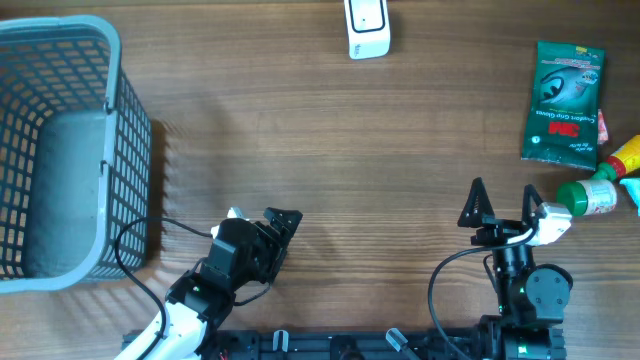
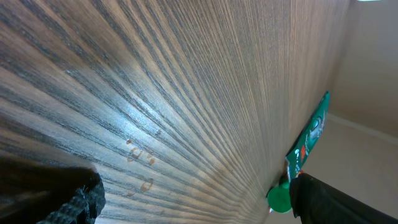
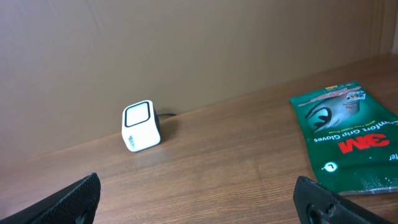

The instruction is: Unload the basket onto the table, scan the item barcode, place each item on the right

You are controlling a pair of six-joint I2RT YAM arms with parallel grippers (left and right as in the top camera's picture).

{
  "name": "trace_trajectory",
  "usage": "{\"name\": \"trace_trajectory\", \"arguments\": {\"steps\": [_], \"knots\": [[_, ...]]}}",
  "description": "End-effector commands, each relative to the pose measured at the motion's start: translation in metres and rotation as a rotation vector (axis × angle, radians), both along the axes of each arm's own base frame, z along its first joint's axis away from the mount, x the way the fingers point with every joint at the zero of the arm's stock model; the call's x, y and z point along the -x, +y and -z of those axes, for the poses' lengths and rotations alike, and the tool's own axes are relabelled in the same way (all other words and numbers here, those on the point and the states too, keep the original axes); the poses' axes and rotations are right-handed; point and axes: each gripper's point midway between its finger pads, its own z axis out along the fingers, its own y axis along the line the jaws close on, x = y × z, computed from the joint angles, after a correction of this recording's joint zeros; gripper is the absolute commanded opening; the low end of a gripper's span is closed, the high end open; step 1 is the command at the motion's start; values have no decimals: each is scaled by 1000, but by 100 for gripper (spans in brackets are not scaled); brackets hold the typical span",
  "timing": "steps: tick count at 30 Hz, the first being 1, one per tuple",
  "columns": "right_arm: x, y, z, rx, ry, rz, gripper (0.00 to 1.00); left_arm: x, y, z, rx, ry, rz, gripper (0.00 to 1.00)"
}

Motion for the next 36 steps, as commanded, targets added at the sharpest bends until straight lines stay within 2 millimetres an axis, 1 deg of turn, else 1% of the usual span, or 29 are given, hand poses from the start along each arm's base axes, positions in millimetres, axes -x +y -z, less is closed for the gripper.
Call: {"name": "trace_trajectory", "arguments": {"steps": [1,6,7,9,10,24,27,28,34,36], "knots": [[1,-2,-3,-13,-12,8,100,20,9,26,-51,84,11,100],[1,-2,-2,7,-11,8,100,20,9,26,-51,84,11,100],[1,-2,-2,63,-10,8,100,20,9,26,-51,84,11,100],[1,-2,-3,252,-5,7,100,20,9,26,-51,84,11,100],[1,-2,-3,282,-5,7,99,20,9,26,-51,84,11,100],[0,-2,-2,286,0,8,100,20,9,26,-51,84,11,100],[0,-2,-2,287,0,8,100,16,24,34,-119,86,-54,100],[0,-2,-2,286,0,8,100,15,27,34,-110,96,-88,100],[0,-2,-2,287,0,8,100,14,28,33,-107,98,-104,100],[0,-2,-2,287,0,8,100,-1,39,28,-148,30,-173,100]]}}
